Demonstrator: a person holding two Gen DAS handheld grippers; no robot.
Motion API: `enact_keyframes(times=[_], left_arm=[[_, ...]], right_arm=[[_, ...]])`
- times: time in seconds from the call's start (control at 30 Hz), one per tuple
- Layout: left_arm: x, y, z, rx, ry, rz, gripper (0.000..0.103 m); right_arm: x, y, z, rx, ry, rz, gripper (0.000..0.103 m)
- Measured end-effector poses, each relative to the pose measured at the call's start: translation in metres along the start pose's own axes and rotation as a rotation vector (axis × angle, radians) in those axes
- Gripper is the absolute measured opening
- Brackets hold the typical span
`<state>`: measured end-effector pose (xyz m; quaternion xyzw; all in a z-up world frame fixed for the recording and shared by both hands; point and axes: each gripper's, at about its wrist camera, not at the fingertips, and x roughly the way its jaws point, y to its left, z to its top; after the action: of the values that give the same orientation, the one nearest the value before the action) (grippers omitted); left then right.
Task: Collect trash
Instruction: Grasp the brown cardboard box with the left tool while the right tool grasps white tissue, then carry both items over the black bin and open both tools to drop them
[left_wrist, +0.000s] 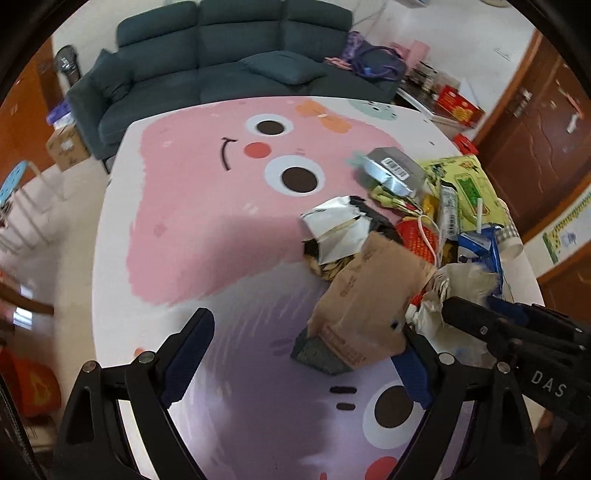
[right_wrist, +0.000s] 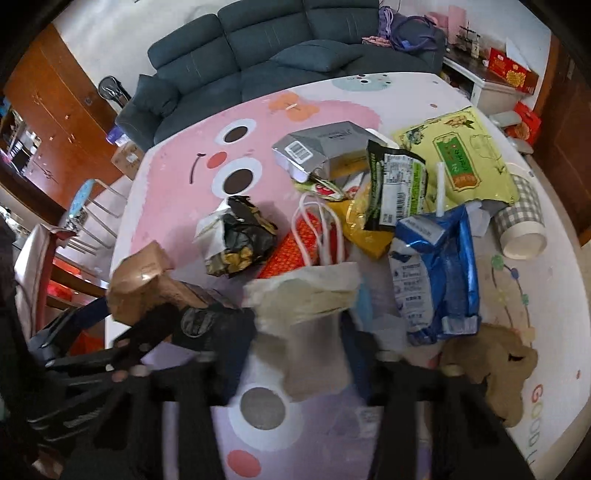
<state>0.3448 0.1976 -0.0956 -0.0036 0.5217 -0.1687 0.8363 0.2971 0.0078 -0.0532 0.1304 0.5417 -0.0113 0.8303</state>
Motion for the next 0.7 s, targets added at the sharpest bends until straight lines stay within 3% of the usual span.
enact_keyframes(times=[0.07, 0.13, 0.2, 0.27, 0.5, 0.7], left_arm=[[0.001, -0.003, 0.003, 0.012, -0.006, -0.02, 0.089], [0.002, -0.006, 0.006, 0.028, -0.009, -0.04, 0.082], [0.003, -0.011, 0.007, 0.049, -0.004, -0.063, 0.053], [0.005, -0.016, 0.006, 0.067, 0.022, -0.077, 0.035], [-0.027, -0.034, -0.011, 0.077, -0.026, -0.066, 0.035], [-0.087, -0.065, -0.043, 0.028, -0.093, -0.083, 0.035]], right_arm=[[-0.006, 0.001, -0.003, -0.001, -0.011, 0.002, 0.024], [-0.01, -0.002, -0.004, 0.017, -0.013, 0.019, 0.02], [-0.018, -0.007, -0.005, 0.045, -0.023, 0.035, 0.017], [-0.027, -0.015, -0.007, 0.078, -0.038, 0.057, 0.016], [-0.065, -0.033, -0.016, 0.117, -0.114, 0.121, 0.014], [-0.113, -0.057, -0.044, 0.121, -0.167, 0.238, 0.014]])
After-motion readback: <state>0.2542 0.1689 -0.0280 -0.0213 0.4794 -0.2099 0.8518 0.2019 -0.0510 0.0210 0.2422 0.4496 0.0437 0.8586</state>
